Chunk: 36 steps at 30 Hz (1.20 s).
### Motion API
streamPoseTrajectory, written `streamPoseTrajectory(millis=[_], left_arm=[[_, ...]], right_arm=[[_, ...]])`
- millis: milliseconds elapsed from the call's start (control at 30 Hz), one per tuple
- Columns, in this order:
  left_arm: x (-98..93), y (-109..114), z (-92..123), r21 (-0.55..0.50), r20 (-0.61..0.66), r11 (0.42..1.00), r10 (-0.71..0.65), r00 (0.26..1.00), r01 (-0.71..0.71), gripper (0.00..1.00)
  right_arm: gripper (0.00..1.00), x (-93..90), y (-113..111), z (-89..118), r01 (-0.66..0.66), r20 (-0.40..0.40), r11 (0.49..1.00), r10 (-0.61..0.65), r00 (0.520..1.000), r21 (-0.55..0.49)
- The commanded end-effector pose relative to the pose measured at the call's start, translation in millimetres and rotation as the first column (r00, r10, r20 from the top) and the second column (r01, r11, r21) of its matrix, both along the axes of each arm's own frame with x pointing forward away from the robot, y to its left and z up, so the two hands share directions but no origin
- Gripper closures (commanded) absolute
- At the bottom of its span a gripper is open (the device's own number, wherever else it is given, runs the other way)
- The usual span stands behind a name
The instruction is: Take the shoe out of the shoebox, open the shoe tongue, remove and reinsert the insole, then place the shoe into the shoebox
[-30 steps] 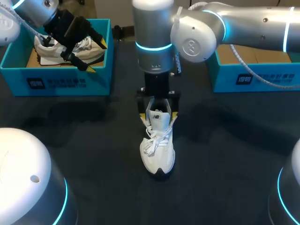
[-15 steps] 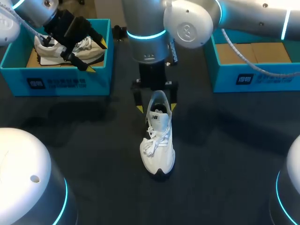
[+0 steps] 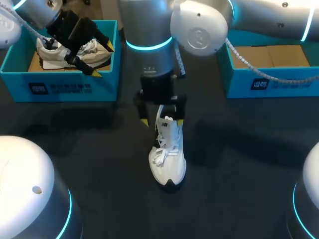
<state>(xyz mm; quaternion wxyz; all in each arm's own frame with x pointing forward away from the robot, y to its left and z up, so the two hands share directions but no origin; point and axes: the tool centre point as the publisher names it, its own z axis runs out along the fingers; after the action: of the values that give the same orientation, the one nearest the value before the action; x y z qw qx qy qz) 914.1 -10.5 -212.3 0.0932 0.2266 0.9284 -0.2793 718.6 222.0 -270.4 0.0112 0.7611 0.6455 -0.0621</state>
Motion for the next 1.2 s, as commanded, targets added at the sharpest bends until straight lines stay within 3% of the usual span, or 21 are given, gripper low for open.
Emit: streamPoseTrajectory(millis=[33, 67, 100, 467, 700, 800, 1033, 1200], left_arm=[[-1.3, 0.5, 0.5, 0.003, 0.001, 1.0, 0.001, 1.0, -0.001, 0.0], [-1.3, 0.5, 0.5, 0.003, 0.001, 1.0, 0.001, 1.0, -0.001, 0.0], [-1.3, 0.5, 0.5, 0.003, 0.001, 1.0, 0.001, 1.0, -0.001, 0.0], [-1.3, 0.5, 0.5, 0.003, 0.001, 1.0, 0.001, 1.0, -0.001, 0.0], [-1.3, 0.5, 0.5, 0.003, 0.001, 1.0, 0.001, 1.0, -0.001, 0.0], [-1.3, 0.5, 0.5, 0.003, 0.001, 1.0, 0.001, 1.0, -0.001, 0.0], [-1.3, 0.5, 0.5, 0.003, 0.001, 1.0, 0.001, 1.0, -0.001, 0.0], [-1.3, 0.5, 0.5, 0.003, 0.001, 1.0, 0.001, 1.0, -0.001, 0.0]], right_arm=[[0.31, -12.3, -1.0, -2.3, 0.019, 0.018, 1.0, -0.019, 1.0, 0.013], [0.5, -17.1, -1.0, -6.0, 0.03, 0.009, 0.999, -0.03, 1.0, 0.02], [0.54, -18.9, -1.2, -7.8, 0.036, 0.005, 0.999, -0.036, 0.999, 0.022], [0.62, -23.6, -6.3, -28.3, 0.063, -0.018, 0.997, -0.062, 0.998, 0.043], [0.69, 2.7, -12.6, -39.8, 0.019, 0.004, 0.998, -0.019, 1.0, 0.056], [0.79, 17.6, -13.3, -43.8, -0.017, 0.008, 0.998, 0.017, 1.0, 0.054], [0.8, 34.0, -18.5, -48.6, -0.069, -0.008, 0.997, 0.069, 0.998, 0.032], [0.78, 36.7, -21.0, -34.0, -0.087, 0.027, 0.996, 0.087, 0.996, 0.001]])
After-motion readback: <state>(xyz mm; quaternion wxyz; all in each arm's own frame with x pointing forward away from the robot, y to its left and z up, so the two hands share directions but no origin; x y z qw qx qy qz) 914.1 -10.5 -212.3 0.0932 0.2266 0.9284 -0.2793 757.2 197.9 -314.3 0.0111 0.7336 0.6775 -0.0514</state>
